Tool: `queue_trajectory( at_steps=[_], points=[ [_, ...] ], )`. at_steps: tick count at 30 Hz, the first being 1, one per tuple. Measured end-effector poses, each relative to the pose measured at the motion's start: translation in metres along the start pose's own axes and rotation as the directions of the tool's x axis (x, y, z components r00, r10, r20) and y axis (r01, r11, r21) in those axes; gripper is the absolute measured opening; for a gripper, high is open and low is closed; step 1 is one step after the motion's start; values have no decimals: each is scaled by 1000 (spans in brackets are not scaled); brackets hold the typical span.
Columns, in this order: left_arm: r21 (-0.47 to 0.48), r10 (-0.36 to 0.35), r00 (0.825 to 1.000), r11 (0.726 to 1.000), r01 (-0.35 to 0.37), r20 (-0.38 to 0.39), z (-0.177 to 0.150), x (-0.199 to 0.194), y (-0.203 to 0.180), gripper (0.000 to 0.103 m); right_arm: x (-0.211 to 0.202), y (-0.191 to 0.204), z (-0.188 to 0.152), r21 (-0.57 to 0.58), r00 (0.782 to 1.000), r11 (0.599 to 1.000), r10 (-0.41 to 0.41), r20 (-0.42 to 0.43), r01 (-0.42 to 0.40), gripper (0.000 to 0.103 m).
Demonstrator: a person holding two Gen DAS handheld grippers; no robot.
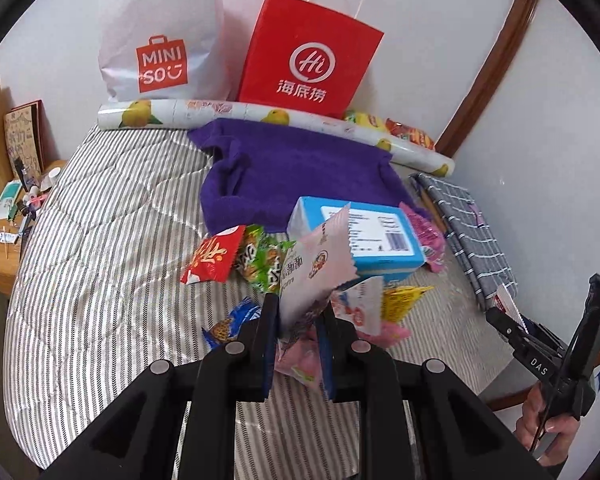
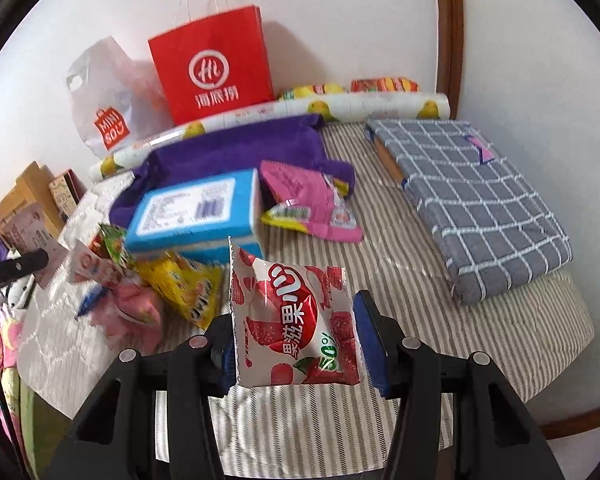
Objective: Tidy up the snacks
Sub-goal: 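Lift the candy bag with the right tool while the left tool grasps a small white packet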
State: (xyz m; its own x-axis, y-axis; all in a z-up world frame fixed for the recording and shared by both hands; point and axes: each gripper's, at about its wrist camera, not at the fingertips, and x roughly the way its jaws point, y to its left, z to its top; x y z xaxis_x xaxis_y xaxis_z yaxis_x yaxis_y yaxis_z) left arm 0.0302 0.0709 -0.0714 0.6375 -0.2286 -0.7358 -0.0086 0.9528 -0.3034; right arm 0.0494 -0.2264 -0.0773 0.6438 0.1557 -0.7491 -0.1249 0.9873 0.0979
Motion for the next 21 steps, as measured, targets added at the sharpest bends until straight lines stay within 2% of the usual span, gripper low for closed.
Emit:
queue_trajectory(
  at_steps=[7, 21],
  points=[
    [18, 4, 1000, 1000, -5, 20, 5, -14, -9, 18, -20, 14, 14, -13, 997, 999, 44, 56, -43, 50],
    [24, 9, 999, 1000, -10, 46, 22, -27, -13, 18, -26, 29, 40, -27, 994, 997, 72, 81, -70, 50]
  ],
)
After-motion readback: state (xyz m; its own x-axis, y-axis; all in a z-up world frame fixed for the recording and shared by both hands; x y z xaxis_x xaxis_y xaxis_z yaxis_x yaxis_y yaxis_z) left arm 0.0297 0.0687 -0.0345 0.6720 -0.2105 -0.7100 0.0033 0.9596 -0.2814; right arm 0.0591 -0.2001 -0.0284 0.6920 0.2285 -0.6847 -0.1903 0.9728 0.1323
